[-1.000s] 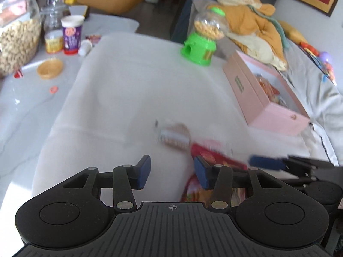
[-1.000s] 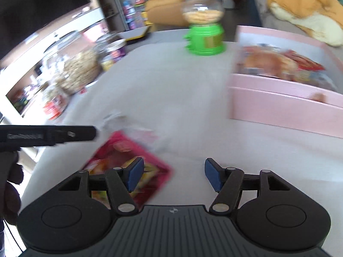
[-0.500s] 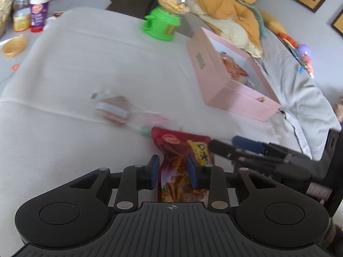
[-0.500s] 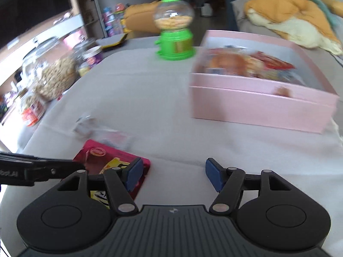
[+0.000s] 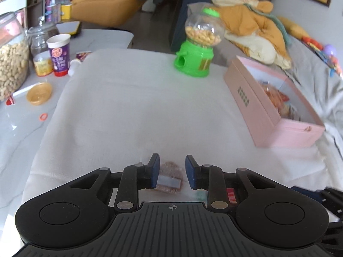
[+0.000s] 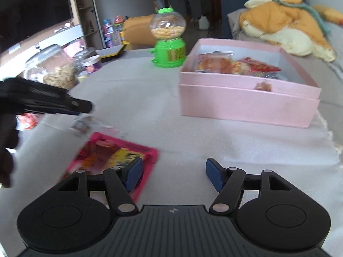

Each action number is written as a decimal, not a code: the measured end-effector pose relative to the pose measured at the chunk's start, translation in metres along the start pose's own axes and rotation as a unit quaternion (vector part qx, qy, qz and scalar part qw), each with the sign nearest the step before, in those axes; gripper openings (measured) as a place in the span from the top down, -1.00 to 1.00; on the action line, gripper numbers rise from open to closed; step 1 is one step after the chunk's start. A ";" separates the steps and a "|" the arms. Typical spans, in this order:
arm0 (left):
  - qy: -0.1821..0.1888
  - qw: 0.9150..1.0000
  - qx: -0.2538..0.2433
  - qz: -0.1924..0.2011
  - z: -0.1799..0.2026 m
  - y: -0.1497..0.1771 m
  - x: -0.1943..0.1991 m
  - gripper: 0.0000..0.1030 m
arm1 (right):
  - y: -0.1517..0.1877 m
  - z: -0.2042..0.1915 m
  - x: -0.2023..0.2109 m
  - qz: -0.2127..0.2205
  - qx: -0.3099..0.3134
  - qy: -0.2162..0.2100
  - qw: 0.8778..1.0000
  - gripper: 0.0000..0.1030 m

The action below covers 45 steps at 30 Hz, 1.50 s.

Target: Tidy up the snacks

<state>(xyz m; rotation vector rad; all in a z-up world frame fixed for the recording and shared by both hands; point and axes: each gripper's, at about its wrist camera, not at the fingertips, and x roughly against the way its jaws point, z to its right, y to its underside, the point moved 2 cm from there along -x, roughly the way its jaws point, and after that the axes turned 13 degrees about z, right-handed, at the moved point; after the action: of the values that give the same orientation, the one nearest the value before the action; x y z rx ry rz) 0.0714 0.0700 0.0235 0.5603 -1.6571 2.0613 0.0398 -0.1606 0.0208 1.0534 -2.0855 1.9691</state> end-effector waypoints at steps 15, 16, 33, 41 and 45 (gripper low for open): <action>-0.007 0.998 0.033 -0.047 -0.019 0.011 0.021 0.43 | 0.021 -0.097 0.010 -0.012 0.137 -0.038 0.990 -0.38; -0.009 0.998 0.035 -0.053 -0.018 0.013 0.019 0.43 | 0.023 -0.094 0.011 -0.010 0.140 -0.038 0.989 -0.42; 0.031 0.999 0.009 -0.038 0.011 0.015 0.018 0.43 | 0.007 0.032 -0.004 0.010 0.058 0.062 0.996 -0.58; 0.046 0.999 0.002 -0.001 0.014 0.002 0.039 0.43 | 0.011 0.051 -0.004 0.025 0.013 0.049 0.998 -0.66; 0.046 0.999 -0.003 0.001 0.009 0.004 0.031 0.43 | 0.011 0.051 -0.003 0.027 0.010 0.049 0.998 -0.67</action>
<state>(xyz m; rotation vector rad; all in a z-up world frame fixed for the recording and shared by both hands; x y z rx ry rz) 0.0440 0.0634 0.0395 0.4552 -1.6115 2.0515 0.0559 -0.2065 0.0013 0.8936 -2.0693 2.0262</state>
